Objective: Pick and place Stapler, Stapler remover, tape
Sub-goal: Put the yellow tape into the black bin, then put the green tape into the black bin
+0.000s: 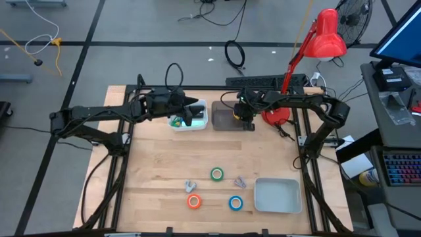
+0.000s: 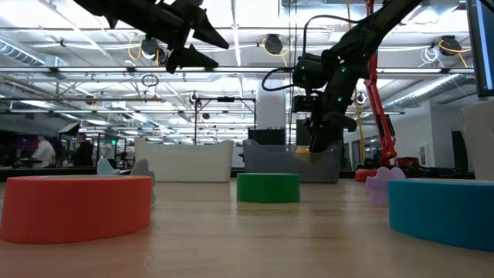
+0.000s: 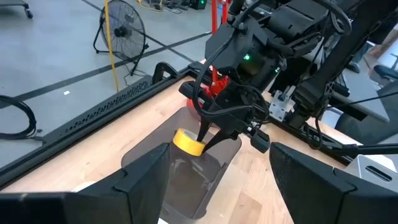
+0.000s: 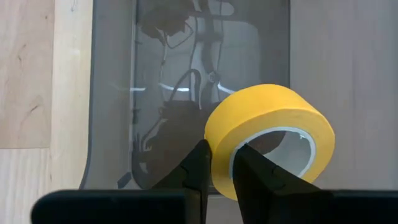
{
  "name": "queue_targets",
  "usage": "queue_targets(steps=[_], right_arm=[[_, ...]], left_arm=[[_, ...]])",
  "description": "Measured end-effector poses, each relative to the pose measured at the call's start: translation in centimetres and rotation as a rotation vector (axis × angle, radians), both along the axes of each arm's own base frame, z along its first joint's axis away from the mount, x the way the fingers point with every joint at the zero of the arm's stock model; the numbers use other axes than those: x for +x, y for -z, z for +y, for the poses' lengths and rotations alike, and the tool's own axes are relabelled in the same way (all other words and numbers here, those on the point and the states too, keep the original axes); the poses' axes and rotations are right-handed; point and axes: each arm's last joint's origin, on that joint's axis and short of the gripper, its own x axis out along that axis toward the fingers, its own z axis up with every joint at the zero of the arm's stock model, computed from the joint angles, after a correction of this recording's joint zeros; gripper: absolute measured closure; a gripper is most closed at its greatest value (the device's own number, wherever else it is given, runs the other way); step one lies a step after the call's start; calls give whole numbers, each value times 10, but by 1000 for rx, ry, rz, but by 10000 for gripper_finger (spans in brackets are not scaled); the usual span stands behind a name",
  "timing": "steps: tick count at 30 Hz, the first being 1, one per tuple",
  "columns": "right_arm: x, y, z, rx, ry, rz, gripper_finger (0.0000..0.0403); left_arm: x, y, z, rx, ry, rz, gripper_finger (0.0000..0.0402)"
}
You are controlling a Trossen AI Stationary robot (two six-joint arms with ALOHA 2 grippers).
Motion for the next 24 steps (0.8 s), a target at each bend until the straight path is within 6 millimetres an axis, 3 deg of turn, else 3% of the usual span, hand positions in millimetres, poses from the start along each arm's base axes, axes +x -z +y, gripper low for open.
queue_targets(steps=[10,14,19,24], right_arm=[[1,-1,-1,-13,5,-8,284],[2,-6,-2,-93,28,-14,249],[-2,-42,4,-213,25,-142,233],[-19,-90,21,-144,-52,-380,247]], left_arm=[[0,1,0,0,1,12,123],[0,2,0,-5,11,16,123],[0,2,-1,-12,27,16,123],[0,3,-1,-38,20,22,123]])
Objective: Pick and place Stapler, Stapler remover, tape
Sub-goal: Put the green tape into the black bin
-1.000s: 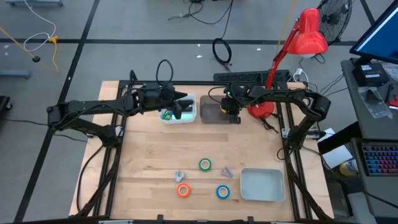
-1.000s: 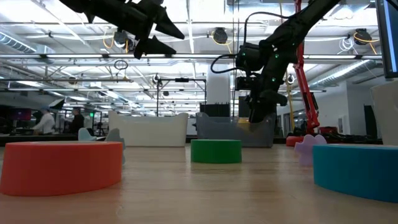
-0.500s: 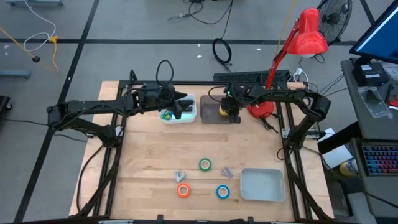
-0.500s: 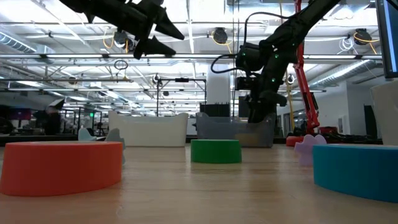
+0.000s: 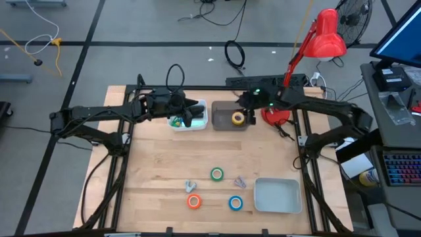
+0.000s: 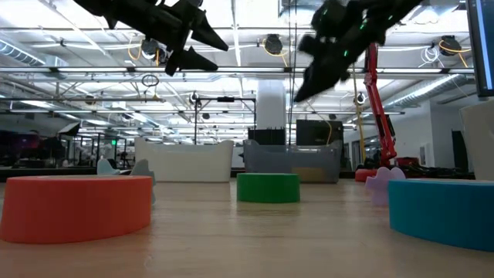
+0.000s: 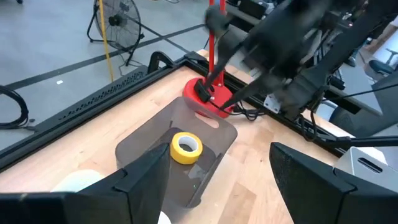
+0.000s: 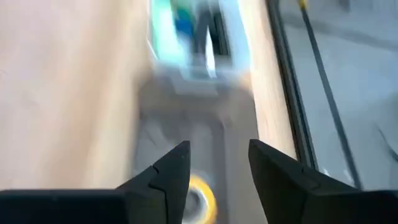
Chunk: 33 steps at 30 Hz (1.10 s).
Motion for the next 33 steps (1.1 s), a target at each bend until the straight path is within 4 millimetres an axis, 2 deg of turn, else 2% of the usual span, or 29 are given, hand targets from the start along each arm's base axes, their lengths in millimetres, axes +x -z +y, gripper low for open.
queue_targets(steps=[4,8,15,20,25,33], right_arm=[[-18,-32,15,109,-62,-162,256],[-38,-54,28,178,-79,-247,259],[-75,-65,46,242,-19,-212,259],[-97,-47,56,302,62,-226,259],[-112,-21,64,370,120,-330,259],[-130,18,74,474,181,-509,259]], left_arm=[[1,0,-2,-31,-2,-8,123],[2,1,-9,-63,15,-5,123],[7,3,-33,-70,68,11,123],[9,3,-46,-25,63,22,123],[10,3,-54,-25,87,25,123],[13,23,-73,-37,154,185,123]])
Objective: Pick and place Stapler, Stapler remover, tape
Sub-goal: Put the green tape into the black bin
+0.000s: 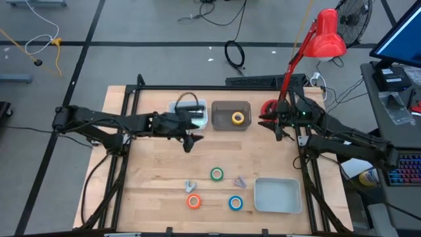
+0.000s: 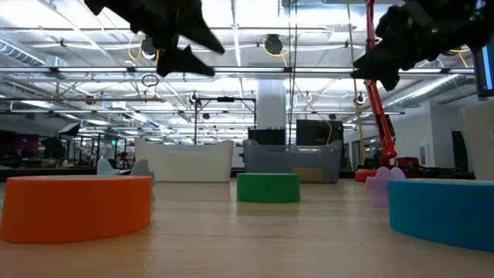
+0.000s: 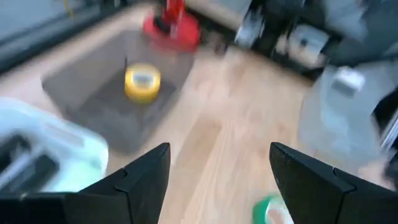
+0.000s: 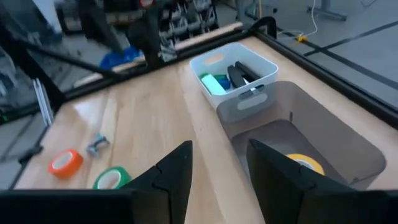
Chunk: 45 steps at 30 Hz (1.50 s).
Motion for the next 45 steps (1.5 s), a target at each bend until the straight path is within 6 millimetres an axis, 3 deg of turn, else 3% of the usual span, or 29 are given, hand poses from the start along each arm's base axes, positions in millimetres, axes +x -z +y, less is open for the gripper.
queue_targets(steps=[4,9,15,20,28,37,45], right_arm=[[-6,14,3,40,19,-56,259],[-9,29,5,75,30,-104,259],[-9,36,5,87,34,-140,259],[-9,36,5,76,31,-145,259],[-9,35,5,63,31,-149,259],[-9,34,5,47,27,-159,259],[-9,33,5,27,22,-166,259]], left_arm=[[10,11,-12,14,51,83,124],[26,27,-24,95,149,327,124],[51,31,-36,216,292,521,124],[72,33,-41,259,364,537,124],[93,36,-27,254,478,521,124],[122,53,-26,207,576,540,124],[137,76,-50,154,629,594,124]])
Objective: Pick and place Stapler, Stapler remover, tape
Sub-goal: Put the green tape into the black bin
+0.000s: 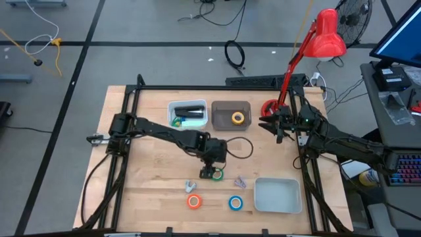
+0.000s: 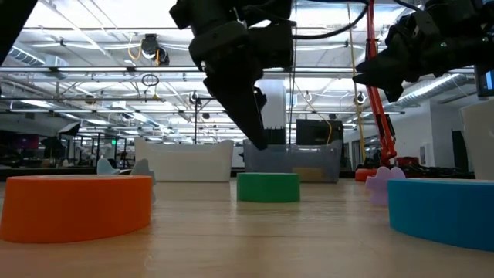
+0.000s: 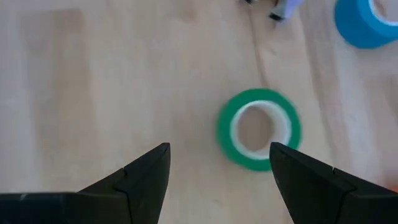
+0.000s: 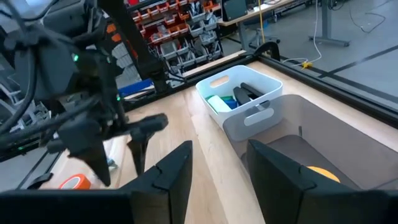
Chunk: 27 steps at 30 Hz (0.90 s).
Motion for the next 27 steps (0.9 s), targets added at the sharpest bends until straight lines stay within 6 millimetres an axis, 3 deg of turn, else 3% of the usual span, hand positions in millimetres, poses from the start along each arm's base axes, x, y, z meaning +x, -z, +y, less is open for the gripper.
queue_targets(steps=[10,21,27], right_arm=[[0,-1,0,-3,-2,-5,259],[0,-1,0,-11,-5,-4,259],[0,-1,0,-21,-7,-3,259]], left_arm=[[11,25,-25,-14,-51,73,124],[12,28,-2,-32,-217,122,124],[12,30,-3,-30,-208,121,124]])
